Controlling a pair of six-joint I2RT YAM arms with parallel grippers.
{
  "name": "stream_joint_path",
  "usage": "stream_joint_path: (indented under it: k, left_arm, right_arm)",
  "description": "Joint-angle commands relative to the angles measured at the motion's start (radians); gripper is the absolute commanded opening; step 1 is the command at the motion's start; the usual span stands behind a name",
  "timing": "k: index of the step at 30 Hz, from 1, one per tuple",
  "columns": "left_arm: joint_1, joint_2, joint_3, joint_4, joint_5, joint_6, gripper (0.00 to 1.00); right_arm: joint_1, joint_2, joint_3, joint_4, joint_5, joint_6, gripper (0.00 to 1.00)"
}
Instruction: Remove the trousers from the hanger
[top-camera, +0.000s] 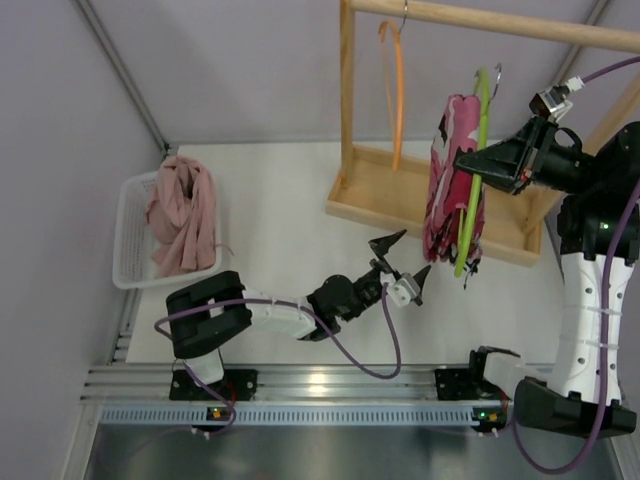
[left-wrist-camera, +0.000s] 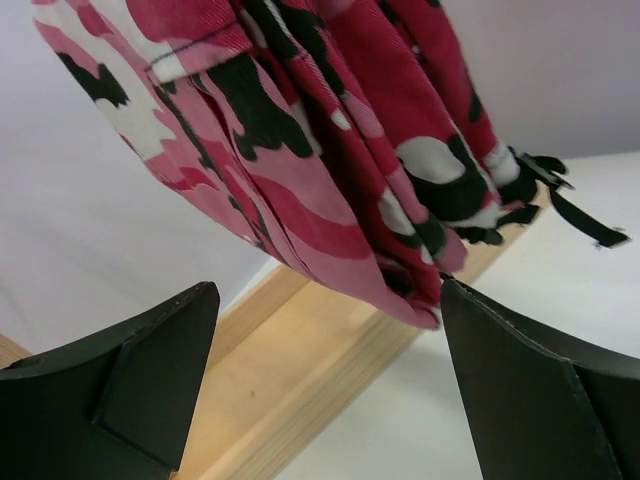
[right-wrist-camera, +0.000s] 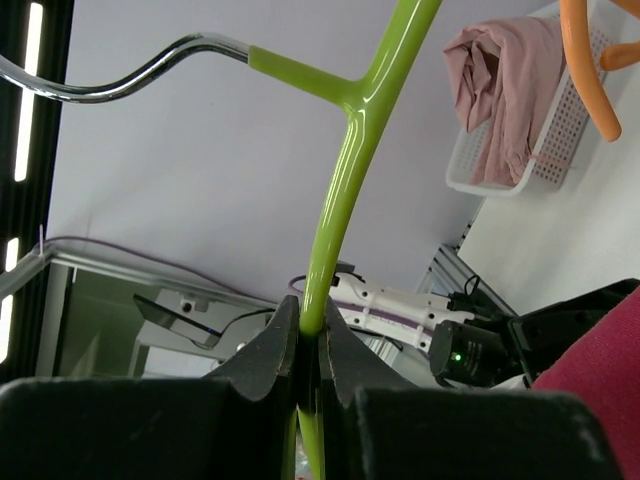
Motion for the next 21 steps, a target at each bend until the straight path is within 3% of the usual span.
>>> stream_joint_path:
  k: [1, 10, 21]
  left_arm:
    - [0.000, 0.058, 0.111, 0.171, -0.094, 0.026, 0.99]
    - [0.002, 0.073, 0.108, 0.174, -0.046, -0.034, 0.99]
    - [0.009, 0.104, 0.116, 0.173, -0.126, -0.039, 0.99]
  right_arm:
    - [0.013, -0.011, 0.100, 0.067, 0.016, -0.058, 0.00]
    - [0.010, 0.016, 0.178, 0.047, 0.039, -0.067, 0.00]
    - [0.012, 0.028, 0.274, 0.030, 0.047, -0.076, 0.00]
